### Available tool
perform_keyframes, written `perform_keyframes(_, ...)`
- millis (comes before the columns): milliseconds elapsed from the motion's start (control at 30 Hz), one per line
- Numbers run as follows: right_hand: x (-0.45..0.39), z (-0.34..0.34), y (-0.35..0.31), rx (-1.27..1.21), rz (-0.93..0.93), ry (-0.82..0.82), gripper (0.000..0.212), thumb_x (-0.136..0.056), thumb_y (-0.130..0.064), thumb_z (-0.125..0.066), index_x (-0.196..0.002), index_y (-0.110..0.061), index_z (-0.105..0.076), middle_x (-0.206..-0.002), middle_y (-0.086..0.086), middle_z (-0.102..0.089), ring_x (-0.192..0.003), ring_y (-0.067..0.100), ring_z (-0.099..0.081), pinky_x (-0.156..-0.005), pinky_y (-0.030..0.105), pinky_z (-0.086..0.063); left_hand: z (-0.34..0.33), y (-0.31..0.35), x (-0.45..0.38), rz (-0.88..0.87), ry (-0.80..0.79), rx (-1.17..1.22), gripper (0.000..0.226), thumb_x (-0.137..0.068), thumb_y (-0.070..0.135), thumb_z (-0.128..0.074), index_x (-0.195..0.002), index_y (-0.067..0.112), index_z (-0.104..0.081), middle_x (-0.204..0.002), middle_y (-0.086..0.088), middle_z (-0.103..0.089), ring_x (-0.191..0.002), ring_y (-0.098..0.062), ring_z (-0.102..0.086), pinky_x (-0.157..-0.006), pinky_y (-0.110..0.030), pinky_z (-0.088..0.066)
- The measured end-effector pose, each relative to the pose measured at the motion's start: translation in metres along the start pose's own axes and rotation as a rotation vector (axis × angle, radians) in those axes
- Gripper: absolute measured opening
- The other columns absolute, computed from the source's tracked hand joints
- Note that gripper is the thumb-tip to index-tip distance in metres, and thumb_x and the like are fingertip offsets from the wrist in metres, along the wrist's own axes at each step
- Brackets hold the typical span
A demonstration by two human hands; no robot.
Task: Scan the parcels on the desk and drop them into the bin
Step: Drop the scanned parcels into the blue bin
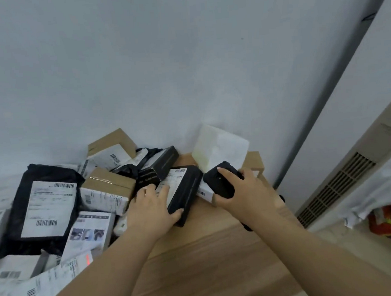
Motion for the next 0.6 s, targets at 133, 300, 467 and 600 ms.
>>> perform_keyframes(133, -0.016, -0.031, 0.012, 0.004, 0.004, -0.109, 0.07, -0.085, -0.056, -0.059, -0.149, -0.049, -0.034, -0.137, 0.001, -0.04, -0.114, 0.028, -0.049, -0.098, 0.044, -0.047, -0.03, 0.006, -0.007, 0.056, -0.105, 0.108, 0.079, -0.086, 0.071, -0.049, -0.149, 0.03, -0.024, -0.151, -0.007, -0.027, -0.137, -0.03, -0.029, -0.107, -0.041, -0.04)
perform_keyframes(300, -0.038, -0.053, 0.025, 0.025, 0.033, -0.217, 0.071, -0.086, -0.056, -0.059, -0.151, -0.048, -0.031, -0.14, 0.001, -0.038, -0.116, 0.026, -0.047, -0.101, 0.045, -0.045, -0.057, 0.013, -0.022, 0.177, -0.172, 0.212, 0.087, -0.084, 0.067, -0.059, -0.15, 0.027, -0.019, -0.153, -0.007, -0.02, -0.139, -0.03, -0.025, -0.105, -0.042, -0.042)
perform_keyframes(467, -0.053, -0.063, 0.04, 0.029, 0.062, -0.302, 0.072, -0.087, -0.057, -0.058, -0.151, -0.048, -0.029, -0.145, 0.001, -0.033, -0.123, 0.027, -0.044, -0.104, 0.046, -0.043, -0.077, 0.022, -0.036, 0.266, -0.217, 0.267, 0.098, -0.078, 0.059, -0.073, -0.15, 0.023, -0.016, -0.149, -0.008, -0.022, -0.139, -0.032, -0.025, -0.11, -0.045, -0.037)
perform_keyframes(600, -0.059, -0.065, 0.052, 0.031, 0.085, -0.334, 0.071, -0.087, -0.057, -0.058, -0.151, -0.048, -0.029, -0.146, 0.001, -0.033, -0.124, 0.028, -0.043, -0.104, 0.046, -0.042, -0.087, 0.03, -0.042, 0.294, -0.239, 0.273, 0.102, -0.079, 0.047, -0.077, -0.152, 0.023, -0.01, -0.154, -0.01, -0.018, -0.141, -0.035, -0.024, -0.109, -0.045, -0.038)
Point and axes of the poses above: each hand's wrist, its own x-axis away from the middle knuckle, its own z-axis out of the back of the hand, y = z × x, the point moved 4 cm from there along -x, towards the middle knuckle
